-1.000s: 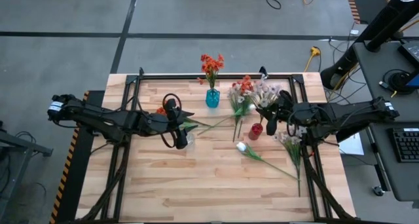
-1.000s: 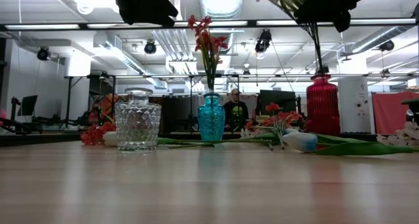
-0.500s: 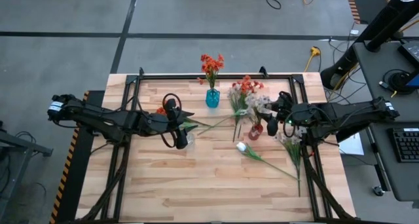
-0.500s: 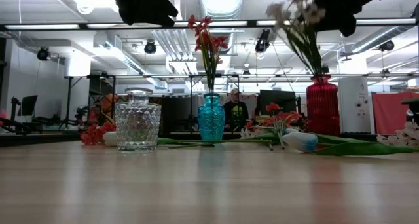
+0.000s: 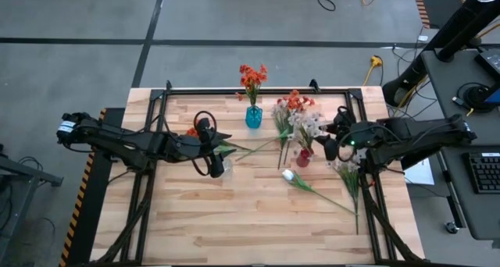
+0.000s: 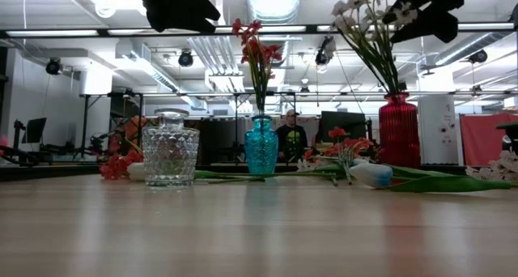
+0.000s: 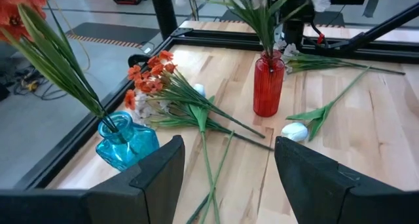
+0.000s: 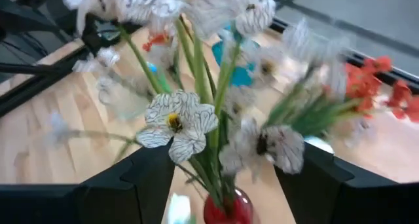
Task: Sort flowers into vase by color
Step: Put the left white flowers into the red vase, then put the top white flower into the transparent vase
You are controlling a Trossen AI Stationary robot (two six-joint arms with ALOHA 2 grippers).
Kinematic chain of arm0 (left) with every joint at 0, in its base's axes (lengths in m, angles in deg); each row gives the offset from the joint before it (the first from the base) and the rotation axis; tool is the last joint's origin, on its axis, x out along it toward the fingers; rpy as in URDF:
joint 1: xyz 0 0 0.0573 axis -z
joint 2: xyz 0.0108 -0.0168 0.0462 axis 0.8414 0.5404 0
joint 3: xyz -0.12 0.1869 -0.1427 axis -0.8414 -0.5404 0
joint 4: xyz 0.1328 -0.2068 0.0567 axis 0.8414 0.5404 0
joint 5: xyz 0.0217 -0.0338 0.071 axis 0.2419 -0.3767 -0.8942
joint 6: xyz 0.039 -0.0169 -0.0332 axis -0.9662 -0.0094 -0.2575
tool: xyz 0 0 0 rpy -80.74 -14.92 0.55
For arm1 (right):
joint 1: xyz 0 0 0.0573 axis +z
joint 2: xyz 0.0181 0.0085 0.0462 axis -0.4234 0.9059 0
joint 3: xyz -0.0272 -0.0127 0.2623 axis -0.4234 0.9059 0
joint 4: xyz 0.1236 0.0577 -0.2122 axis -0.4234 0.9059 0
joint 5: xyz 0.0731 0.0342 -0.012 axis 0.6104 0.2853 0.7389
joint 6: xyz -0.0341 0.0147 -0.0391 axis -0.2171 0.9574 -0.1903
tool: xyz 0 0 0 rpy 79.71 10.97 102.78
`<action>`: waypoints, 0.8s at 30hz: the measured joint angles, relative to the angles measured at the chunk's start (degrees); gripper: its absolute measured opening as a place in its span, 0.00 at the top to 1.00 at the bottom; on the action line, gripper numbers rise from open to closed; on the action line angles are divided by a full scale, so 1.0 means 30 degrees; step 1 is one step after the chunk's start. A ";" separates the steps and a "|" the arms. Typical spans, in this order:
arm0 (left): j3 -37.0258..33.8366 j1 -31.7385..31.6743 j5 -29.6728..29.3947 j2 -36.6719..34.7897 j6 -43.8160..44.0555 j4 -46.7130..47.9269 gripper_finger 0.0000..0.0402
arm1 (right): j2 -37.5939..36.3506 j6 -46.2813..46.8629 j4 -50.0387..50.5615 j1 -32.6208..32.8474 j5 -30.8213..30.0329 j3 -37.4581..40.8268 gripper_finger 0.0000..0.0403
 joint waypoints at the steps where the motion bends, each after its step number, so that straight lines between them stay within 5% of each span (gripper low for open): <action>1: 0.0000 0.0000 0.0003 0.0000 0.0196 0.0005 0.45 | 0.0000 0.0308 0.0428 0.0001 0.0002 -0.0236 0.42; 14: 0.0166 -0.0022 0.1385 0.4110 -0.0207 -0.2729 0.45 | 0.0619 0.1664 0.4201 0.0007 0.0219 -0.3048 0.42; 24: 0.3406 -0.0819 0.1558 0.9382 -0.2907 -0.2975 0.45 | 0.0889 0.1964 0.5894 0.0007 0.0212 -0.3981 0.42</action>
